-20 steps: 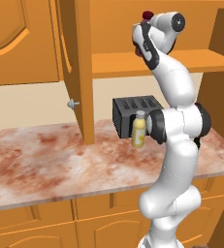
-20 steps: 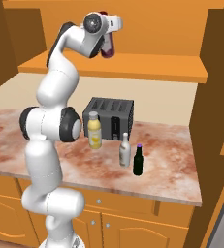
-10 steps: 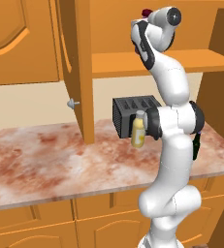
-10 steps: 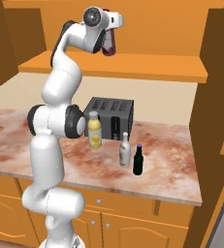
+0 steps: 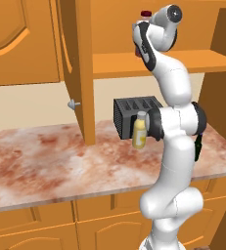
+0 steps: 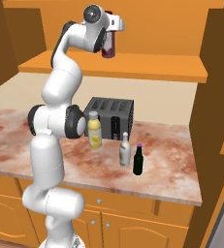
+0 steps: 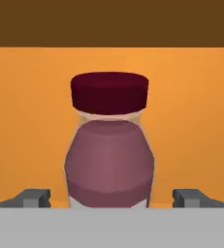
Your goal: Sort all alcoholic drinks to one cabinet, and non-alcoholic drinks to the other.
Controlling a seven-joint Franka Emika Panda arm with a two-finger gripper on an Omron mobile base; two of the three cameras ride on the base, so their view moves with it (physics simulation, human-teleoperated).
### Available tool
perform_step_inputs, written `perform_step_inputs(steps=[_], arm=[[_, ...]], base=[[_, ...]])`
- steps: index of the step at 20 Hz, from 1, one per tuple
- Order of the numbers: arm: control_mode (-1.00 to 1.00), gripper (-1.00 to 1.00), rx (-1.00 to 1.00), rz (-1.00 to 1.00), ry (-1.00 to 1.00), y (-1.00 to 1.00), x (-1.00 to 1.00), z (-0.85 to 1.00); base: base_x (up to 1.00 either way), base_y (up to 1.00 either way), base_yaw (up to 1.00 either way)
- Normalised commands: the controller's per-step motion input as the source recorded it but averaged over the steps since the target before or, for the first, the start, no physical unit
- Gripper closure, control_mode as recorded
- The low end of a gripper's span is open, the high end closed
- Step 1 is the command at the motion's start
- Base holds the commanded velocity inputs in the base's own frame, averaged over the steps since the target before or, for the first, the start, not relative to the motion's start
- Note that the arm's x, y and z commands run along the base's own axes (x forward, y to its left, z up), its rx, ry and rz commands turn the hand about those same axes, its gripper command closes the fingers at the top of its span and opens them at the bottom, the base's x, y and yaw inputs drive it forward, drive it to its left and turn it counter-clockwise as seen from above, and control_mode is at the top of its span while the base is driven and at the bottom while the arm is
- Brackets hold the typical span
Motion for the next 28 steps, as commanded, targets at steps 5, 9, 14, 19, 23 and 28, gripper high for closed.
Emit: perform_step_inputs(steps=[5, 9, 14, 19, 23, 28], arm=[[-1.0, -1.0, 0.0, -0.01, 0.1, 0.0, 0.0, 0.03], [-1.0, -1.0, 0.0, -0.01, 0.05, 0.0, -0.06, 0.19], [-1.0, -1.0, 0.0, 0.0, 0.0, 0.09, -0.55, 0.01], [-1.0, -1.0, 0.0, 0.0, 0.05, 0.25, -0.97, -0.13], [-1.0, -1.0, 0.0, 0.0, 0.12, 0.32, -1.0, -0.25], [-1.0, -1.0, 0.0, -0.01, 0.11, 0.37, -1.0, -0.4]], base=[[0.0, 0.0, 0.0], [0.0, 0.0, 0.0], [0.0, 0.0, 0.0], [0.0, 0.0, 0.0], [0.0, 0.0, 0.0], [0.0, 0.0, 0.0]])
